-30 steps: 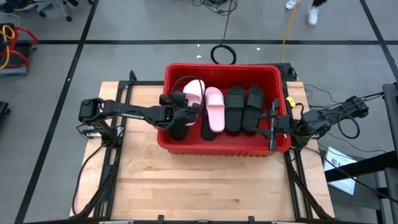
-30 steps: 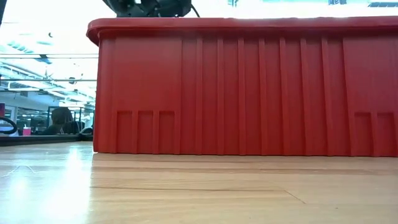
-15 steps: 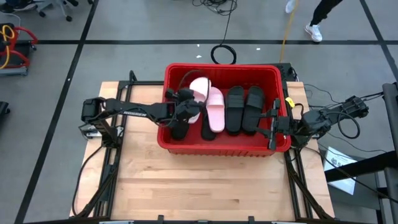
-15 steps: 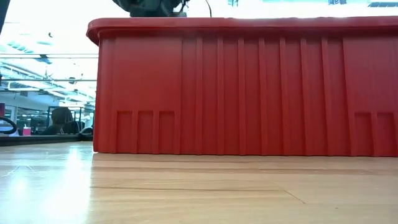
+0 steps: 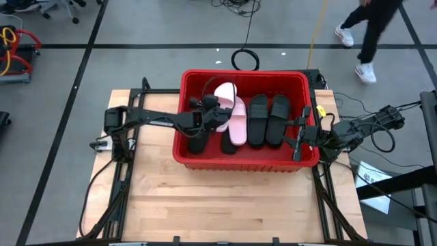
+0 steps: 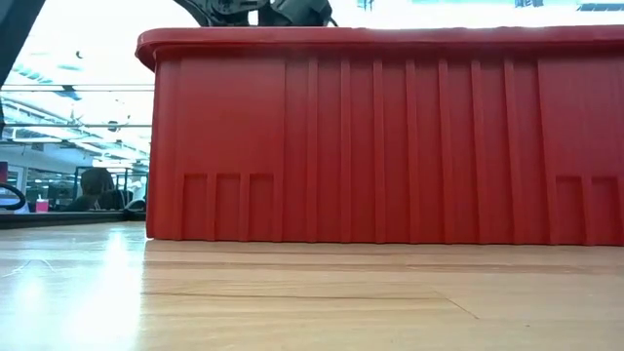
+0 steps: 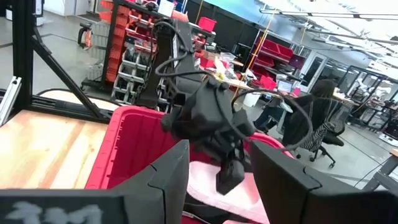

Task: Pick and place slides into bin
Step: Put the pink slide into the red bin

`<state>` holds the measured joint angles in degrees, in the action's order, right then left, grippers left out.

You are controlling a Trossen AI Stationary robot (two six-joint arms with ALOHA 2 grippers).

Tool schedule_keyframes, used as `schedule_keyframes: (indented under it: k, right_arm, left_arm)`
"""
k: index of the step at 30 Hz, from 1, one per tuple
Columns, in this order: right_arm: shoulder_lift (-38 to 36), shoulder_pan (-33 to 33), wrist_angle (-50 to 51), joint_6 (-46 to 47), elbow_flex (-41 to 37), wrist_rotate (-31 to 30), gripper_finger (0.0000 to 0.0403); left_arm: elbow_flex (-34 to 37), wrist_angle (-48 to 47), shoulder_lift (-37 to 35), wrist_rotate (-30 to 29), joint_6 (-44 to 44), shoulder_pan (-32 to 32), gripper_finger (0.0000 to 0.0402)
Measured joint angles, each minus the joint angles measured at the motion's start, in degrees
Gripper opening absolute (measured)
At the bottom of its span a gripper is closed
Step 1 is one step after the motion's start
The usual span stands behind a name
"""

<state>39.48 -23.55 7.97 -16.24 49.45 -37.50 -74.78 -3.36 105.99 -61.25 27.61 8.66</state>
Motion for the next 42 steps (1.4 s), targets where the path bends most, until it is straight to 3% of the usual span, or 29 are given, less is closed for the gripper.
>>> schedule_keyframes:
  k: [14,21,25,31,35,42]
  right_arm:
    - [-0.39,0.00,0.00,-0.03,0.00,-0.12,0.0160]
    - [-0.39,0.00,0.00,0.06,0.00,-0.17,0.0160]
    - [-0.39,0.00,0.00,0.32,0.00,-0.18,0.0160]
    - [-0.37,0.00,-0.04,0.52,0.00,-0.21,0.0160]
    - [-0.37,0.00,-0.48,0.52,0.00,-0.22,0.0160]
    - [-0.37,0.00,-0.48,0.52,0.00,-0.27,0.0160]
  left_arm:
    - [-0.04,-9.01,2.26,-1.19,6.88,-0.43,0.0001]
    - [-0.07,-10.99,1.18,-6.48,5.24,-0.91,0.0001]
    - [-0.07,-13.55,1.25,-2.17,6.67,-0.91,0.0001]
    - [-0.12,-22.26,2.82,0.45,16.16,-0.66,0.0001]
    - [-0.12,-25.23,2.79,-0.19,19.57,-0.27,0.0001]
    - [-0.07,-24.05,2.17,-2.33,17.09,-0.27,0.0001]
